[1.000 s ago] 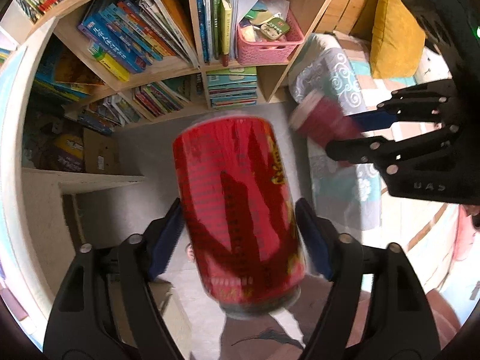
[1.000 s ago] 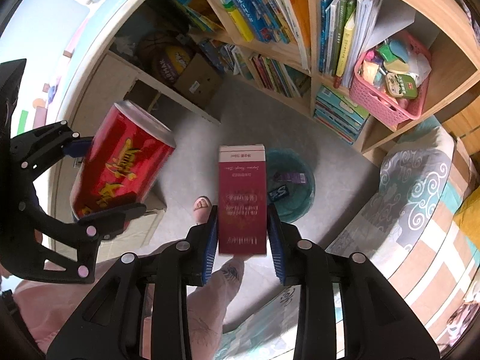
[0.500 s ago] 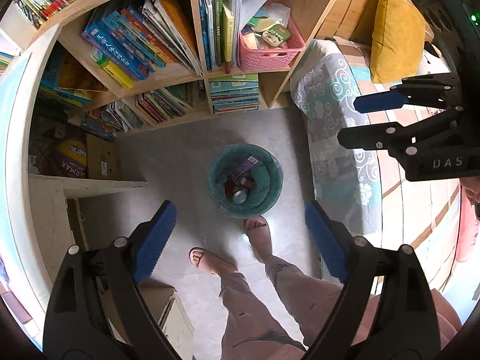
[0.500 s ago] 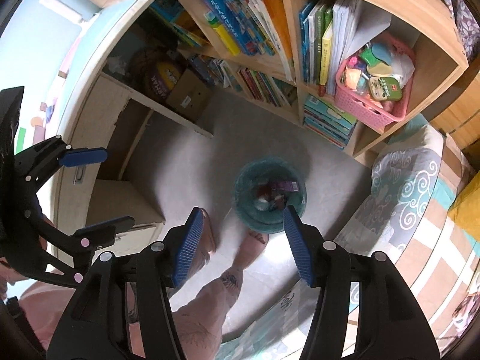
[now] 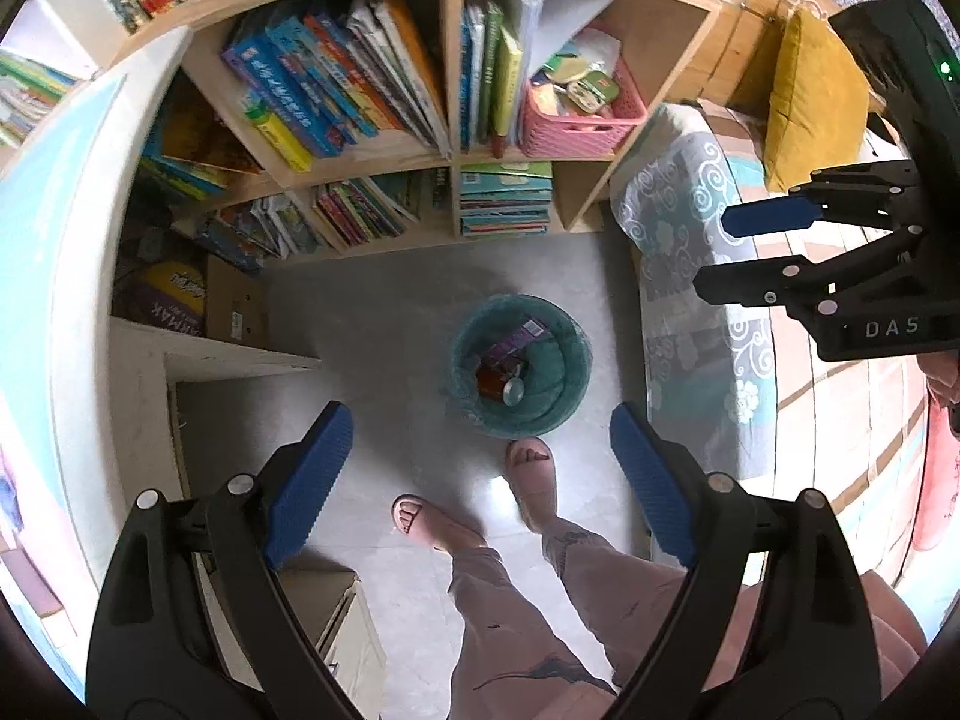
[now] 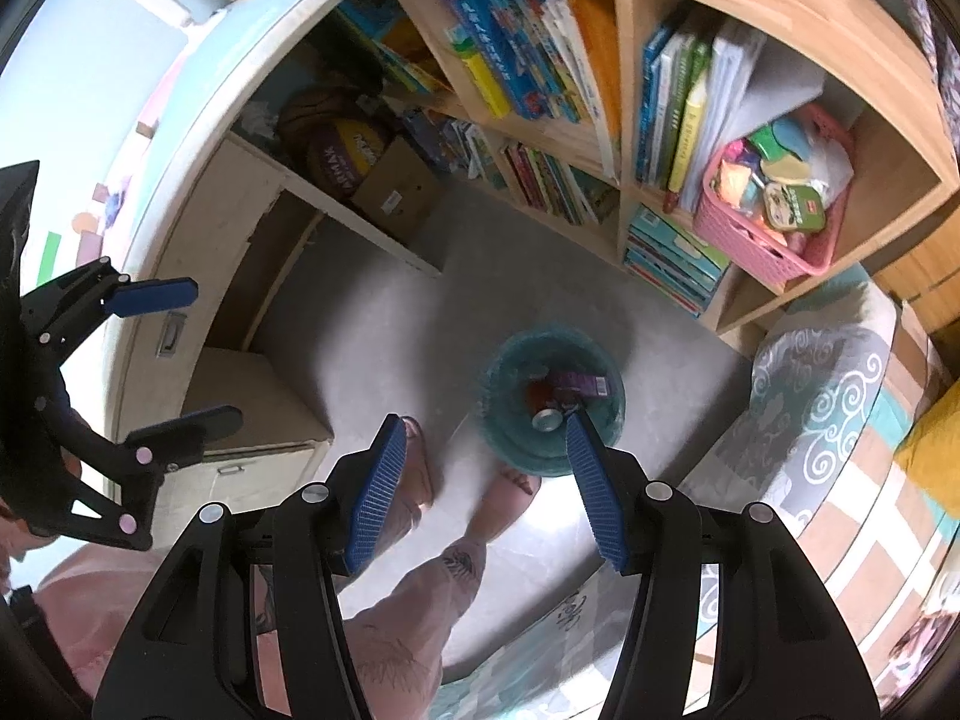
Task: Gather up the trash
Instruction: 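Move both tools back over the mat toward the white product box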
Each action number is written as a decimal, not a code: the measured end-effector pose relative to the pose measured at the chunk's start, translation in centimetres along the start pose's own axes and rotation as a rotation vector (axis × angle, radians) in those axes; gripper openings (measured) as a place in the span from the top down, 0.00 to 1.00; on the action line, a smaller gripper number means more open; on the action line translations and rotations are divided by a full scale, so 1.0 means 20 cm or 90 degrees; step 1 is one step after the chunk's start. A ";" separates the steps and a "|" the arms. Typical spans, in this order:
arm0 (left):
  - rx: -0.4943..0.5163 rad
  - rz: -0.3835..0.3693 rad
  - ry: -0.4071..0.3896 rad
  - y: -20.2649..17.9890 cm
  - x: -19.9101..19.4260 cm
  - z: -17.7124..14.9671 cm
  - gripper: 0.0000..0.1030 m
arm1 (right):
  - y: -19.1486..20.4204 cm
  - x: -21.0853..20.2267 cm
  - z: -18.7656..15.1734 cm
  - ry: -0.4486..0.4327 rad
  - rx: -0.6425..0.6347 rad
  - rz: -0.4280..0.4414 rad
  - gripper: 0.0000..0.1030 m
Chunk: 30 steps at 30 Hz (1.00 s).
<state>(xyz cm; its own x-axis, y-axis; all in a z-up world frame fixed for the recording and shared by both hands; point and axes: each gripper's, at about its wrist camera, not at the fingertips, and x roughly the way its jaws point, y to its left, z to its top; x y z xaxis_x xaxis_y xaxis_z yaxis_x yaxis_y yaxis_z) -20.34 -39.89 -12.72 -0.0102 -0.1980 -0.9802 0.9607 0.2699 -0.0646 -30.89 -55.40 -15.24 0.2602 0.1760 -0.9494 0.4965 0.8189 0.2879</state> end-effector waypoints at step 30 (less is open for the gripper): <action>-0.263 0.134 -0.074 0.90 -0.48 -0.77 0.14 | 1.07 0.07 0.40 -0.018 -0.271 0.055 0.38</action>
<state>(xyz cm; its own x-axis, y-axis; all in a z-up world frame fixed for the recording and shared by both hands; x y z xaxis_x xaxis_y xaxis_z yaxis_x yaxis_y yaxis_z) -7.15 -18.67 -7.45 0.2260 -0.1972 -0.9539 0.7474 0.6632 0.0400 -13.36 -41.95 -9.33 0.3118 0.2440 -0.9183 0.0871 0.9550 0.2834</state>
